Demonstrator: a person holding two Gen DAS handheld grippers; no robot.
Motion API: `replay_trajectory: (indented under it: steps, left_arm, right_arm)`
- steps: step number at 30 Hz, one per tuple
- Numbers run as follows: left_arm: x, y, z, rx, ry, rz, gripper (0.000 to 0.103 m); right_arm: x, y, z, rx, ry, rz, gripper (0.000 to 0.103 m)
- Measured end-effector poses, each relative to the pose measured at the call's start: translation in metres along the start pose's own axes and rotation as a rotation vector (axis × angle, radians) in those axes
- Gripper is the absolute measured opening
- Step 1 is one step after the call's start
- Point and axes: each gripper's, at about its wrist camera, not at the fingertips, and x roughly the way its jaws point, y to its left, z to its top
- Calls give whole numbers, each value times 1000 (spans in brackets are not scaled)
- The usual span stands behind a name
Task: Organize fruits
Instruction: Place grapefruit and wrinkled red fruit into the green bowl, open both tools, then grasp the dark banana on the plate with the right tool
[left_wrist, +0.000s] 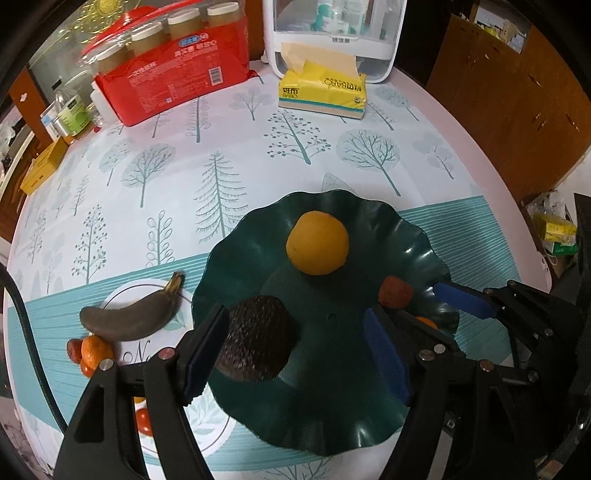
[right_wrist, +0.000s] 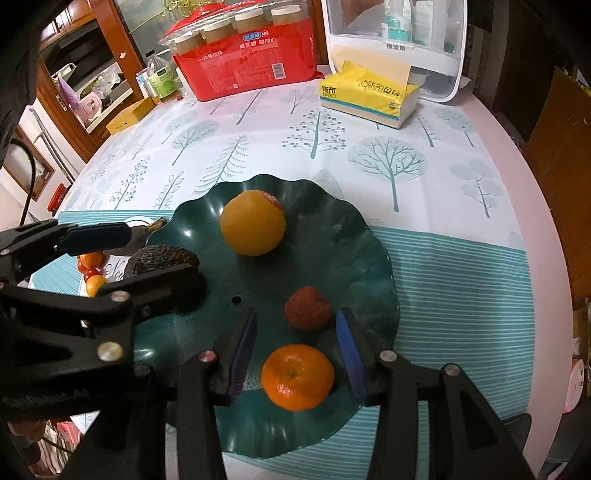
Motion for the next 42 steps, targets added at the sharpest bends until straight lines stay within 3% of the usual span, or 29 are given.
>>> replay_trajectory:
  steps: [16,27,34,42]
  left_arm:
    - [-67,11,-37,-46,-84,15,76]
    - [-110,42,-57,-71,-158,27,76]
    - [-121,78,-69,-69,-174,6,76]
    - [-128,148,-75,-73,-172,-3,76]
  right_arm:
    - [-45,14,-8,-24,-77,6,45]
    - [-74,41,-13,-37,-117,-7,45]
    - [-82,78,-10,-45,-128,-21,45]
    - [-74,137,1,-29,-114,-28,45]
